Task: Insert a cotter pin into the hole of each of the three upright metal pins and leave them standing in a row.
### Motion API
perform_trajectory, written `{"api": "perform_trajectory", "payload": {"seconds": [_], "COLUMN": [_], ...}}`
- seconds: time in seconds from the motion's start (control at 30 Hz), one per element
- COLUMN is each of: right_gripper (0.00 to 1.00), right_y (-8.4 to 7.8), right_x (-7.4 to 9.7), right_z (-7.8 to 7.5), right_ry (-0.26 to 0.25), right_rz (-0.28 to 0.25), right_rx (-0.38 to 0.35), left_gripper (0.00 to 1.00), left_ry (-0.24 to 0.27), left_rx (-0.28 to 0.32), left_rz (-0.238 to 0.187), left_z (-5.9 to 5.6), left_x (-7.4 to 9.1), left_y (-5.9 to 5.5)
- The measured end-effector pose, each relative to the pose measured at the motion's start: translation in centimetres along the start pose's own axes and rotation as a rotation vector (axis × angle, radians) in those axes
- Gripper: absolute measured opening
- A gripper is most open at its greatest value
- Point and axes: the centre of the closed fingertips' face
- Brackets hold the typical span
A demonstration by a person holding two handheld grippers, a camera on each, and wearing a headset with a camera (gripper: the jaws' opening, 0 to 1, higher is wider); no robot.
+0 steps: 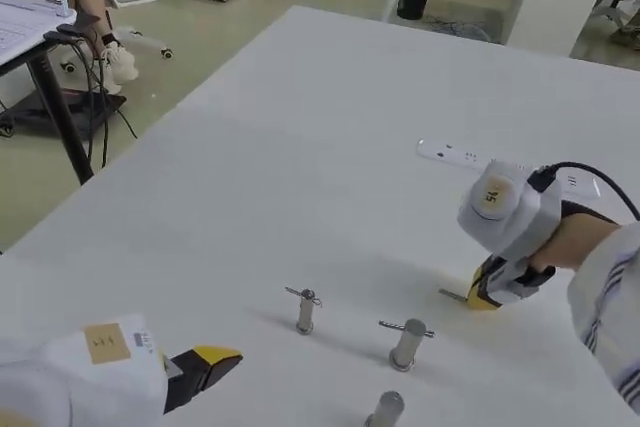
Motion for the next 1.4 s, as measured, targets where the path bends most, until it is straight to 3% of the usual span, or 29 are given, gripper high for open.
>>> {"api": "perform_trajectory", "payload": {"seconds": [0.2, 0.43, 0.6, 0.8, 1.2, 1.4], "right_gripper": [0.00, 0.00, 0.00, 0.00, 0.00, 0.00], "right_y": [0.0, 0.1, 0.0, 0.4, 3.1, 4.0], "right_x": [0.8, 3.1, 4.2, 5.4, 7.5, 8.7], "right_z": [0.8, 1.8, 3.4, 5.4, 9.3, 10.4], "right_ry": [-0.015, -0.045, -0.065, -0.094, -0.187, -0.252], "right_rz": [-0.022, -0.085, -0.117, -0.166, -0.334, -0.424], "right_rx": [0.031, 0.048, 0.073, 0.097, 0.121, 0.102], "left_gripper": [0.92, 0.92, 0.92, 0.87, 0.77, 0.75], "left_ry": [-0.004, -0.021, -0.019, -0.004, -0.006, -0.014], "left_rx": [-0.006, -0.005, 0.022, 0.012, 0.058, 0.055], "left_rz": [0.006, 0.011, 0.004, 0.013, 0.005, 0.008], "left_z": [0.0, -0.6, -0.6, -0.2, 0.5, 0.4], "left_x": [-0.1, -0.2, -0.4, -0.7, -1.6, -2.1], "left_y": [0.3, 0.2, 0.4, 0.1, 0.9, 1.4]}}
Point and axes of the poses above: the centre of the closed fingertips' face, and the gripper's own axes: x roughly backward along the fingers, z roughly to its left, y roughly out of its top, and after that the axes turned 15 degrees about y, right-handed
